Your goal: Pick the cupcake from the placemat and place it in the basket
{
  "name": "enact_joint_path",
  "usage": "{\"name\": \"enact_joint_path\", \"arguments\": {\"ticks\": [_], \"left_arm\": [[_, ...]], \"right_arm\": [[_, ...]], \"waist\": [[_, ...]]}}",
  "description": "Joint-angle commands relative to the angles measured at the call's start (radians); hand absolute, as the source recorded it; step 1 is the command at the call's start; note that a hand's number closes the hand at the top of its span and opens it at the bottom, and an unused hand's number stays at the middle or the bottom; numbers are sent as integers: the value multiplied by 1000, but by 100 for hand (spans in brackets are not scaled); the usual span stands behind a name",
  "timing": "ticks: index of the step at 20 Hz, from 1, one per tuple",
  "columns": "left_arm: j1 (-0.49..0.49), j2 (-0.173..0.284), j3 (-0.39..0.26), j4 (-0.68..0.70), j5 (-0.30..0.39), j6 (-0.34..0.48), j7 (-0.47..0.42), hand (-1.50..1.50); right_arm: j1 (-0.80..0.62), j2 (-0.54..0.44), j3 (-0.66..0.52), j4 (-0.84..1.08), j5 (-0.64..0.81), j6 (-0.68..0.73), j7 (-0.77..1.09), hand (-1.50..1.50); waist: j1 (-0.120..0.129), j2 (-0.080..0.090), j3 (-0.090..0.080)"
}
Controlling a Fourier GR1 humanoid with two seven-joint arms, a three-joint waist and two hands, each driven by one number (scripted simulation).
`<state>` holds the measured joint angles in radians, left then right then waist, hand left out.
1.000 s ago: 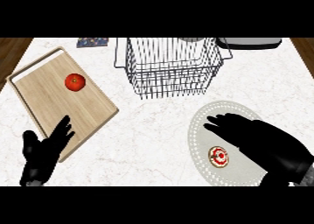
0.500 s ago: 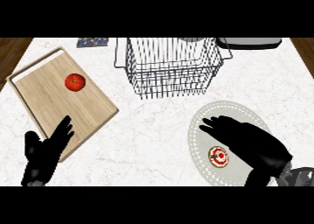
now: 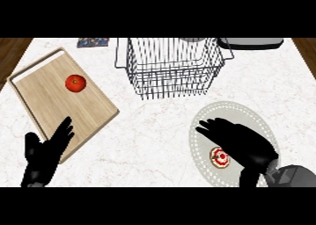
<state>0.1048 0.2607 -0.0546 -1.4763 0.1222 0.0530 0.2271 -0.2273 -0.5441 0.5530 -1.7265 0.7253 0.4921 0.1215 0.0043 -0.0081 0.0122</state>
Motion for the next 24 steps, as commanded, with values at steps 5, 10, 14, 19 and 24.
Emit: {"name": "enact_joint_path", "arguments": {"ticks": [5,10,14,19,24], "left_arm": [[14,-6,24,106,0,-19,13,0],[65,26,35,34,17,-57,50,0],[41,-30,3,42,-33,-3,47,0],[48,-1,36,77,2,-66,21,0],[45,-14,34,56,-9,-57,23,0]], "right_arm": [[11,63,58,128,127,-51,-10,-150],[20,79,24,160,122,-69,-54,-150],[4,93,5,152,128,-35,-53,-150],[33,108,14,186,174,-87,-71,-150],[6,129,85,274,297,-232,-174,150]], "waist": [[1,10,-12],[4,9,-12],[-1,8,-12],[-2,8,-12],[6,9,-12]]}}
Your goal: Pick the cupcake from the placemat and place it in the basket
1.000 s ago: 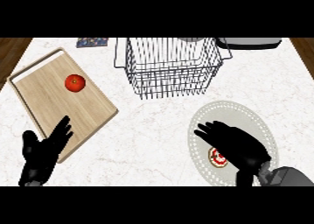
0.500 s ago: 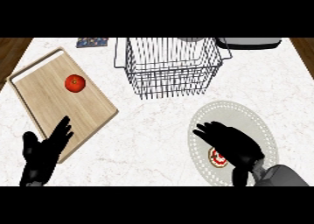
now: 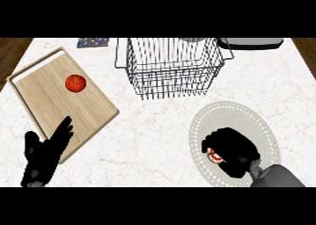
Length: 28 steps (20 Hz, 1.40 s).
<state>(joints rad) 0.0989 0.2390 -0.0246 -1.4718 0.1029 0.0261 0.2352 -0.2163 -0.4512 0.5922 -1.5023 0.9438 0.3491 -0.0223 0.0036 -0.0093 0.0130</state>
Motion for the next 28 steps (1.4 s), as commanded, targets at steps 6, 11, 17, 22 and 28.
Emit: {"name": "enact_joint_path", "arguments": {"ticks": [6,11,17,22,28], "left_arm": [[40,-19,-16,77,-35,-5,11,0],[6,-31,-12,56,-18,1,48,0],[-12,-9,-23,34,-24,-24,48,0],[-10,-15,-40,55,-30,-33,55,0],[-13,-29,-54,56,-33,-32,57,0]], "right_arm": [[-48,40,20,82,116,-89,-65,150],[-79,382,102,97,213,0,347,150],[-130,447,179,101,157,-101,706,150],[-187,450,188,2,19,-345,869,150],[-325,451,188,-182,-36,-713,983,150]], "waist": [[4,11,-13],[12,13,-15],[70,18,-13],[90,23,-9],[89,9,-12]]}}
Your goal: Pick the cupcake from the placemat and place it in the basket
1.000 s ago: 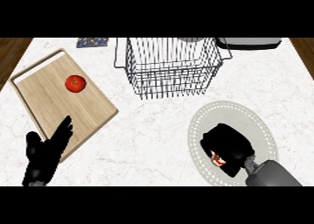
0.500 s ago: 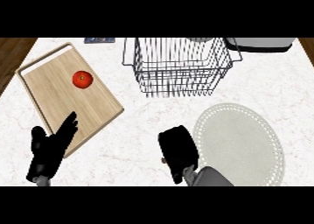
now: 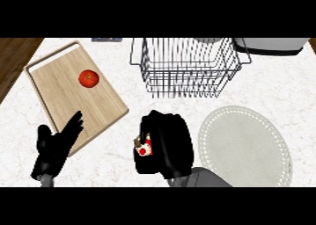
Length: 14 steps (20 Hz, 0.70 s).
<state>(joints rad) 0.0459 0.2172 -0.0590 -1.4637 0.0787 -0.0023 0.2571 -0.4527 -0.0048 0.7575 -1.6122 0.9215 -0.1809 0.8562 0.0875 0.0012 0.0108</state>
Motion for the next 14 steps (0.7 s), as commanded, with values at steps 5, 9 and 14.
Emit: {"name": "enact_joint_path", "arguments": {"ticks": [5,9,14], "left_arm": [[57,3,-20,65,-28,-1,21,0],[64,-1,-10,29,2,-9,56,0],[43,9,20,65,-1,0,37,0]], "right_arm": [[-320,5,-12,-51,-9,-262,344,150],[-500,5,-113,41,3,-226,446,150],[-688,4,-225,103,-16,-189,510,150]], "waist": [[-3,-4,-15],[-8,-7,-15],[-37,-5,-15]]}}
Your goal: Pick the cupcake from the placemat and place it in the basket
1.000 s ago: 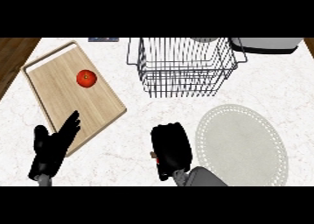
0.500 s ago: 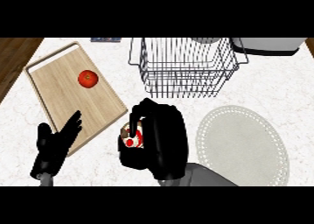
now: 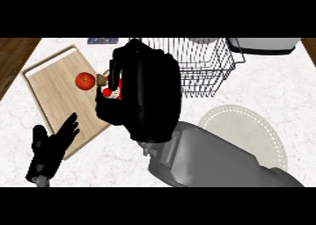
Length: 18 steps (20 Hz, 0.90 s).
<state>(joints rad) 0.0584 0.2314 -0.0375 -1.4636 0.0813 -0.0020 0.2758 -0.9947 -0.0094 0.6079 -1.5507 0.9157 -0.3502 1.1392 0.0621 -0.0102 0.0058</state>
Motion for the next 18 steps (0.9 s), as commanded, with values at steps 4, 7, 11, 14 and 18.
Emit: {"name": "enact_joint_path", "arguments": {"ticks": [4,7,11,14,18], "left_arm": [[28,-23,-14,50,-15,16,27,0],[64,-4,-9,22,-24,11,21,0],[45,-6,2,62,-22,2,-1,0],[73,-45,-9,51,-40,43,-21,0],[59,-32,-2,21,-2,5,34,0]], "right_arm": [[-248,9,-126,166,-37,-25,236,150],[-282,9,-204,266,-67,-13,175,150],[-346,9,-255,424,-94,-14,82,150],[-343,9,-271,481,-121,-27,38,150],[-323,9,-284,599,-147,-107,-73,150]], "waist": [[-15,11,-9],[-18,13,-8],[-25,19,-9],[-32,16,-8],[-28,19,-7]]}}
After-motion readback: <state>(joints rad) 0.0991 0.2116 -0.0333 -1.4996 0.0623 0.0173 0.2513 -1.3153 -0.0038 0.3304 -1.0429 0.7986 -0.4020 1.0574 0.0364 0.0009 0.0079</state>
